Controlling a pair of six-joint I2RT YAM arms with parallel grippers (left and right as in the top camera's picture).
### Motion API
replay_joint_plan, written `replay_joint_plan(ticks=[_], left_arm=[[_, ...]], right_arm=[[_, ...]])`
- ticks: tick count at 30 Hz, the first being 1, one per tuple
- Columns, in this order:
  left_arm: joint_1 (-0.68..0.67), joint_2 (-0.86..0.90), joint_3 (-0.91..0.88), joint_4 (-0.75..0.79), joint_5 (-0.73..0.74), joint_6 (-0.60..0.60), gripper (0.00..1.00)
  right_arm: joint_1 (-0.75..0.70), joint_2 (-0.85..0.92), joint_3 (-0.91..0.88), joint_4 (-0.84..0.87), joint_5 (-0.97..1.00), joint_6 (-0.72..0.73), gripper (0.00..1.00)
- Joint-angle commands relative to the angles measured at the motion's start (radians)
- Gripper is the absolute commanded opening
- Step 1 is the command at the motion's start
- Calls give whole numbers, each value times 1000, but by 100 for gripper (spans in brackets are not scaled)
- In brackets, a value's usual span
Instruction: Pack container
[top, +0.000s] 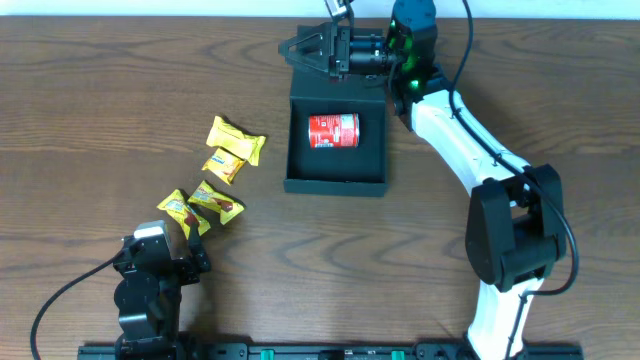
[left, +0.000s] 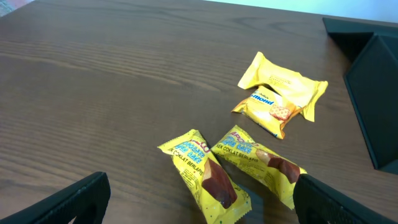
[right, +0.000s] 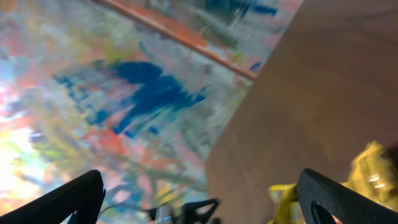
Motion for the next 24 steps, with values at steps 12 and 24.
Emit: replay_joint_plan(ticks=[12,24], left_arm=[[6,-5,-16,-5,-10,3,95],[6,-5,-16,-5,-10,3,95]], right_arm=[[-32,-14,169,-829,650,-612,89],[73,6,330,-1232,1141,-776,1]])
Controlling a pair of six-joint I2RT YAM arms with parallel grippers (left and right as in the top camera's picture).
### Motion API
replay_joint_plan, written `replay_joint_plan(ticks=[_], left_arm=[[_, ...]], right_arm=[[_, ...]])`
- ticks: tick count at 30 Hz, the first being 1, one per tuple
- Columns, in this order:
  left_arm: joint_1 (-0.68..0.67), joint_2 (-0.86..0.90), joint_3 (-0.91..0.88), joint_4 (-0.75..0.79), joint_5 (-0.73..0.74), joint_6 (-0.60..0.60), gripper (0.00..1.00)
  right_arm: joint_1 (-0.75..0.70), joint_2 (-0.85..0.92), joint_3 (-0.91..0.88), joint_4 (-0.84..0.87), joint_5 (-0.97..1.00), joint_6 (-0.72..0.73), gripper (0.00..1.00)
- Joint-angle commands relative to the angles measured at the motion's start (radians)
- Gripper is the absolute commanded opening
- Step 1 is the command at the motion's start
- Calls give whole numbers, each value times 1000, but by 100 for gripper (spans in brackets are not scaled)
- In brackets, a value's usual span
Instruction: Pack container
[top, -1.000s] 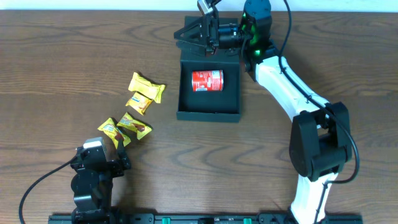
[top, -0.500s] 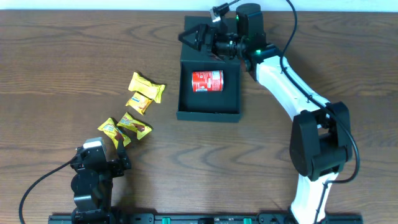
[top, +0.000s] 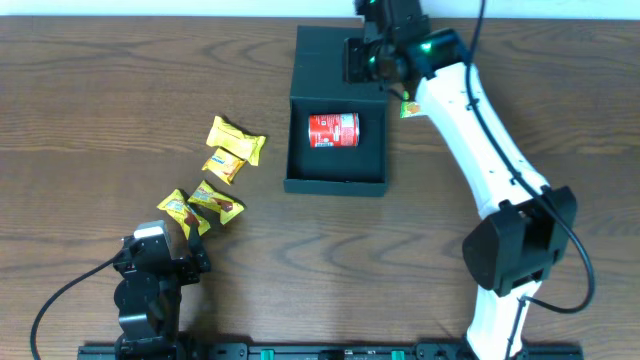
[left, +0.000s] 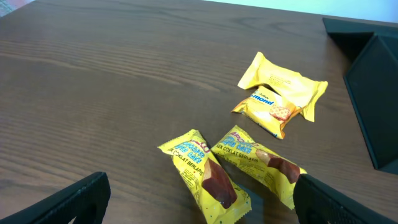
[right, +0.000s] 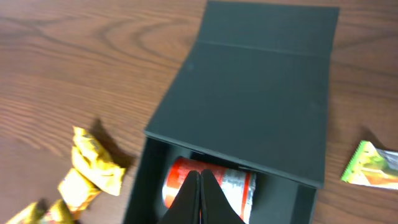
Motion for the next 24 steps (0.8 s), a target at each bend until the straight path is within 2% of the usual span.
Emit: replay_joint_plan(ticks=[1,7,24], left_arm=[[6,-5,-16,-6,-10,3,95],[6,-5,-16,-6,-10,3,95],[6,-5,-16,-6,-10,3,95]], right_arm=[[30,21,-60,19,98,-18,2],[45,53,-149,111,112,24,2],[97,207,-151,153,112,32,2]])
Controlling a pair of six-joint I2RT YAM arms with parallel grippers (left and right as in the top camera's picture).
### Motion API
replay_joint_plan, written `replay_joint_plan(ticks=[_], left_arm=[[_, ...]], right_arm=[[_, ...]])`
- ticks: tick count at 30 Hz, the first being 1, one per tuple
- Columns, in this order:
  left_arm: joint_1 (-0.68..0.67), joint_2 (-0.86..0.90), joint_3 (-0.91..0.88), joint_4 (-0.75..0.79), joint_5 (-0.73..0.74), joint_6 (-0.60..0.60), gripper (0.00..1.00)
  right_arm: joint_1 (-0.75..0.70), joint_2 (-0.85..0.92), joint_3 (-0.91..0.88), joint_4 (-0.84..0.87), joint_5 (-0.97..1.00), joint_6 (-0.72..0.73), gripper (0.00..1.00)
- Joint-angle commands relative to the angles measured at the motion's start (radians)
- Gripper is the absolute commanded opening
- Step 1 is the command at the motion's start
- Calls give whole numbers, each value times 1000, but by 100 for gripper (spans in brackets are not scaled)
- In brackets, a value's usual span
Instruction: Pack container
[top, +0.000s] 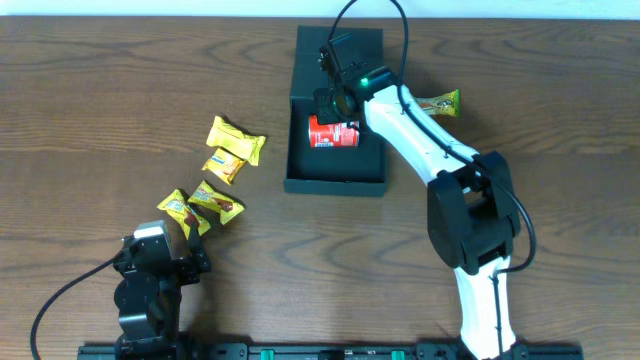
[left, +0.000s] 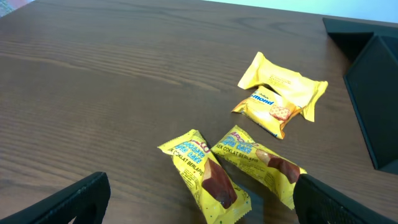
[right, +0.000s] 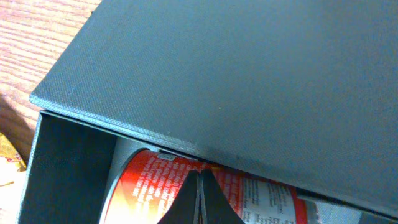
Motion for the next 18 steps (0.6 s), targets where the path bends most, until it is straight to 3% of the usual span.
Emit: replay_joint_plan(ticks=[1,18], left_arm=[[6,-5,-16,-6,-10,3,95],[6,-5,-16,-6,-10,3,95]], right_arm=[[6,26,-3,3,14,21,2],[6,62,-3,-115,14,83,2]])
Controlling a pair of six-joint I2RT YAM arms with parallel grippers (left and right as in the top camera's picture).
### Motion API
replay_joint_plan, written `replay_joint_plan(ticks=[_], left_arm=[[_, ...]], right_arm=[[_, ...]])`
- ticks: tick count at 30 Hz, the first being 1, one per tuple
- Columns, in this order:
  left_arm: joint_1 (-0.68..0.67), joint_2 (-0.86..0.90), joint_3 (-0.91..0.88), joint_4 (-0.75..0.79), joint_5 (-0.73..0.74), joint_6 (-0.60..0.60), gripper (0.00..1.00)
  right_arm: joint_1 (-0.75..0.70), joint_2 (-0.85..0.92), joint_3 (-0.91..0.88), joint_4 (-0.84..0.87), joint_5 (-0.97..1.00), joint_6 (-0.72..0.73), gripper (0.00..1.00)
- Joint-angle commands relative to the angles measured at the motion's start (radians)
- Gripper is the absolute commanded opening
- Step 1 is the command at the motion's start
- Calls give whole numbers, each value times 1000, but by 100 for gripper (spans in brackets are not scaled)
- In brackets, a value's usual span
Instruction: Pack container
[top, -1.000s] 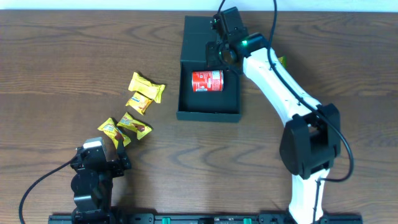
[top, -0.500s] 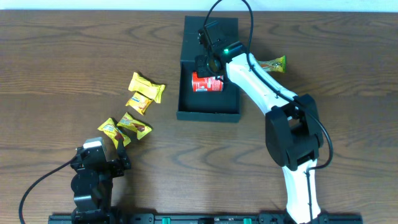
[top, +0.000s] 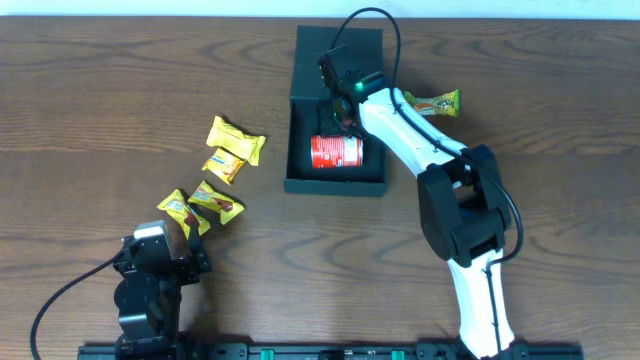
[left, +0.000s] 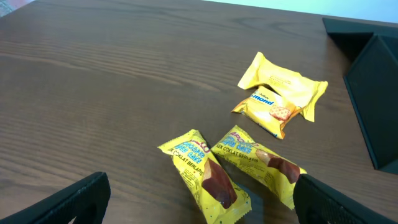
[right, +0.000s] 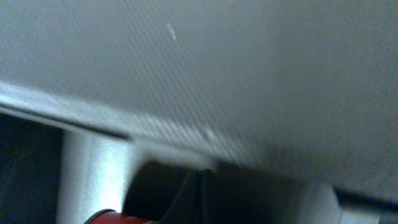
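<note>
The black box stands open at the table's middle, its lid lying flat behind it. A red can lies on its side inside; only a red sliver shows in the blurred right wrist view. My right gripper is shut and empty, down inside the box between the can and the back wall, its tips close against the grey lid. Several yellow snack packets lie left of the box. My left gripper rests open at the front left, short of the nearest packet.
A green and yellow packet lies on the table right of the box, beside my right arm. The box's dark corner fills the right edge of the left wrist view. The wooden table ends at the far edge behind the lid.
The red can now lies nearer the box's front wall than before. My right gripper, still shut, sits lower and closer to the lid's hinge. The left arm has not moved.
My right gripper was open behind the box, the lid not lying flat. Then the lid lay open behind the box and the gripper was shut above it. It then stood at the can, and now the can lies further forward.
</note>
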Motion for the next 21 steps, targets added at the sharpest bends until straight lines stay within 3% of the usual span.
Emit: replay_joint_plan(ticks=[1,15,21], left_arm=[[6,-5,-16,-6,-10,3,95],[6,-5,-16,-6,-10,3,95],[6,-5,-16,-6,-10,3,95]], right_arm=[[6,0,-2,-30,14,42,2],[6,-7,7,-190,14,43,1],[6,-93,42,-220,116,86,1]])
